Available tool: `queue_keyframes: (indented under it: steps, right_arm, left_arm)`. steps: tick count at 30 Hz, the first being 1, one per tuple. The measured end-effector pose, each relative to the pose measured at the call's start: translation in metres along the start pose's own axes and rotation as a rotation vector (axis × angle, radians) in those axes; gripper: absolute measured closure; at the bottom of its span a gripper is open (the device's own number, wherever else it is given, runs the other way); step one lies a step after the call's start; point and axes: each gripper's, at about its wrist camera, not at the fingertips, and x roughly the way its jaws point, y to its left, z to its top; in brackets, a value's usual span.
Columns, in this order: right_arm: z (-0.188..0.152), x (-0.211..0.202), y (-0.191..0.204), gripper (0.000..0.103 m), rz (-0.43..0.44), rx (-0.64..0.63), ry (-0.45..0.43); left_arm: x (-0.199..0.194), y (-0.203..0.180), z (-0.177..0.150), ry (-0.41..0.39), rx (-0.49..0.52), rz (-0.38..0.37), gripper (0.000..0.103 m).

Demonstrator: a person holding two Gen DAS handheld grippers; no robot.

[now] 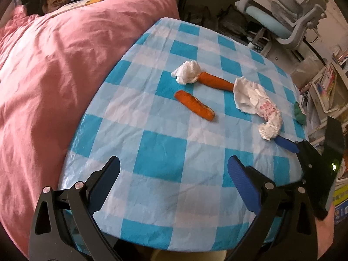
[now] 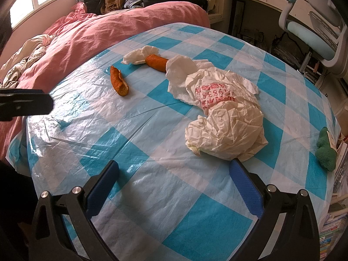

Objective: Collect trash
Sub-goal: 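Lower the left gripper onto the short orange scrap and close it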

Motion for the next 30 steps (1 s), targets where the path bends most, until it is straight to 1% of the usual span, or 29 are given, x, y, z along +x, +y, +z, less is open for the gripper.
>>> queue_keyframes:
  steps: [3, 7, 11, 14, 17, 18, 19, 20, 21, 22, 23, 25, 26, 27, 28, 30]
  right_arm:
    - [0.000, 0.000, 0.001, 0.006, -0.001, -0.001, 0.000]
    - [0.000, 0.000, 0.000, 0.006, -0.004, 0.005, 0.004]
    - [0.003, -0.002, -0.001, 0.006, -0.012, 0.011, 0.058]
    - [0.001, -0.016, -0.012, 0.006, -0.039, 0.054, 0.026]
    - [-0.001, -0.028, -0.028, 0.006, -0.052, 0.120, -0.008]
    - [-0.001, -0.030, -0.034, 0.006, -0.057, 0.146, -0.018]
    - [-0.002, -0.032, -0.038, 0.006, -0.058, 0.175, -0.027]
    - [-0.001, -0.032, -0.042, 0.006, -0.057, 0.197, -0.032]
    - [-0.001, -0.032, -0.046, 0.006, -0.058, 0.227, -0.042]
    - [0.001, -0.032, -0.046, 0.006, -0.062, 0.236, -0.048]
    - [0.003, -0.033, -0.047, 0.007, -0.065, 0.242, -0.056]
    - [0.008, -0.033, -0.043, 0.007, -0.072, 0.230, -0.074]
    - [0.010, -0.033, -0.041, 0.007, -0.079, 0.219, -0.078]
    - [0.012, -0.032, -0.038, 0.007, -0.085, 0.202, -0.081]
    - [0.014, -0.031, -0.035, 0.007, -0.093, 0.187, -0.084]
    - [0.018, -0.026, -0.034, 0.007, -0.110, 0.164, -0.081]
  left_arm:
    - [0.006, -0.002, 0.008, -0.010, 0.003, 0.020, 0.008]
    - [0.017, 0.000, 0.023, -0.018, -0.037, 0.028, 0.008]
    - [0.031, -0.008, 0.036, -0.033, -0.042, 0.052, 0.008]
    - [0.040, -0.021, 0.045, -0.044, -0.019, 0.070, 0.008]
    - [0.049, -0.034, 0.051, -0.056, 0.025, 0.129, 0.008]
    - [0.053, -0.037, 0.052, -0.054, 0.031, 0.136, 0.009]
    - [0.055, -0.038, 0.053, -0.053, 0.033, 0.138, 0.014]
    - [0.058, -0.038, 0.054, -0.053, 0.033, 0.145, 0.017]
    - [0.060, -0.038, 0.054, -0.051, 0.034, 0.149, 0.023]
    - [0.063, -0.038, 0.054, -0.048, 0.036, 0.148, 0.035]
    - [0.064, -0.038, 0.053, -0.044, 0.040, 0.141, 0.042]
    - [0.066, -0.038, 0.052, -0.036, 0.047, 0.114, 0.062]
    - [0.065, -0.038, 0.052, -0.033, 0.050, 0.099, 0.069]
    - [0.064, -0.038, 0.052, -0.023, 0.049, 0.072, 0.079]
    - [0.063, -0.037, 0.052, -0.014, 0.041, 0.051, 0.084]
    - [0.060, -0.035, 0.052, -0.006, 0.019, 0.003, 0.087]
